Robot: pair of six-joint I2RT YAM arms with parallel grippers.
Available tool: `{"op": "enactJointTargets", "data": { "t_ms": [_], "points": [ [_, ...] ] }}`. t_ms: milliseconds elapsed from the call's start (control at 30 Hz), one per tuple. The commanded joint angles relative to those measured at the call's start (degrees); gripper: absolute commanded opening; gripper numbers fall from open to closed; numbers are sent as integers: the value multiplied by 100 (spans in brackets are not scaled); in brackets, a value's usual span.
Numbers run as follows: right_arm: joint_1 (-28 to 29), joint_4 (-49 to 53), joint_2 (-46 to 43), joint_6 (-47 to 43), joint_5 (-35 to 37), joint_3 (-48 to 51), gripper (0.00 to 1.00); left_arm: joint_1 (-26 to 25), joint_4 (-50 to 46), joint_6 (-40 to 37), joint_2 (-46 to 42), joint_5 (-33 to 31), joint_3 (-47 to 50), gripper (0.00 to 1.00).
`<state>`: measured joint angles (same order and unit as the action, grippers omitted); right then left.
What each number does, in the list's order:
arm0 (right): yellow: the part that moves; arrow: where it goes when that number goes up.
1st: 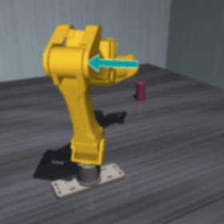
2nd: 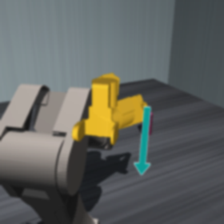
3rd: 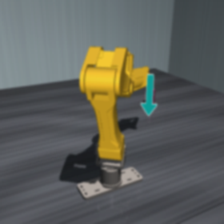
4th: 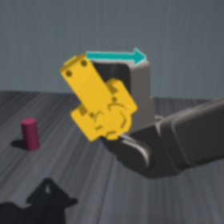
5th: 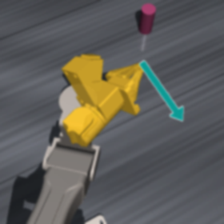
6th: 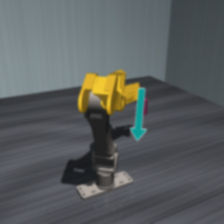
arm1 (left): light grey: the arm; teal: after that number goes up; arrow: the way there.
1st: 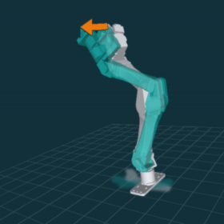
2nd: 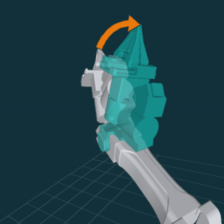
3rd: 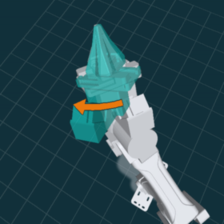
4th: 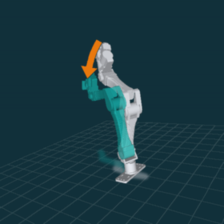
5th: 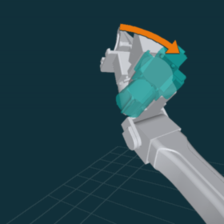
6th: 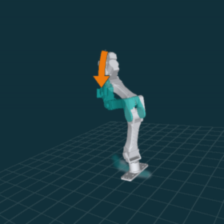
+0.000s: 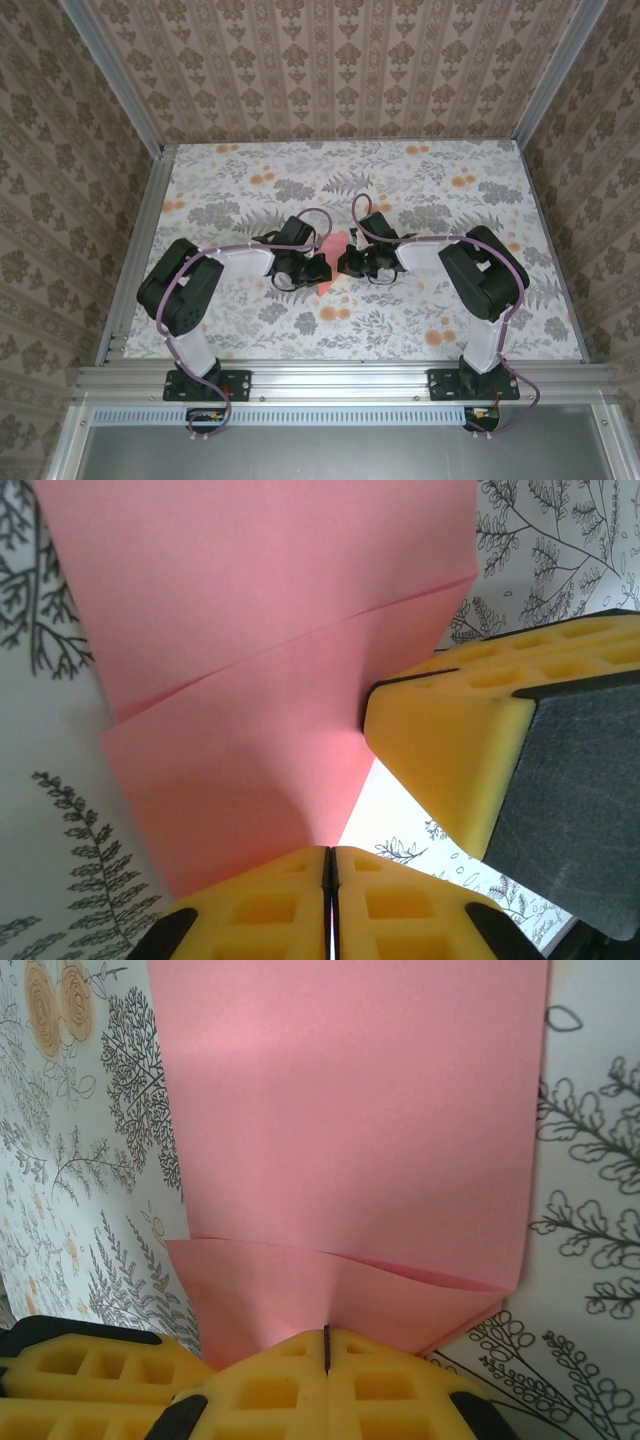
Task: Fold a paper plane with a square sheet of paper (pick it up from the middle)
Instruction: Third fold the triangle at the center of the table.
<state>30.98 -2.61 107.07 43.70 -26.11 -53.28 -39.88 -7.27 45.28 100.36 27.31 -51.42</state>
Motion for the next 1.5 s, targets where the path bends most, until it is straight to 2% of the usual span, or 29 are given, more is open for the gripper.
{"op": "enactJointTargets", "data": {
  "t_ms": [0, 467, 1000, 1267, 1467],
  "points": [
    [4, 458, 310, 22, 387, 39, 4, -72, -13, -63, 58, -3, -219, 10],
    [-26, 689, 380, -7, 500, -29, 3, -132, -466, -221, 460, 59, -226, 8],
    [-171, 962, 453, -152, 675, -109, 3, -268, -583, -59, -354, -197, 1046, 8],
    [-171, 905, 352, -152, 558, -132, 3, -319, -846, -153, -804, -357, 1125, 8],
    [-164, 791, 141, -91, 375, -136, 3, -292, -415, -113, -1393, -642, 854, 8]
  ]
}}
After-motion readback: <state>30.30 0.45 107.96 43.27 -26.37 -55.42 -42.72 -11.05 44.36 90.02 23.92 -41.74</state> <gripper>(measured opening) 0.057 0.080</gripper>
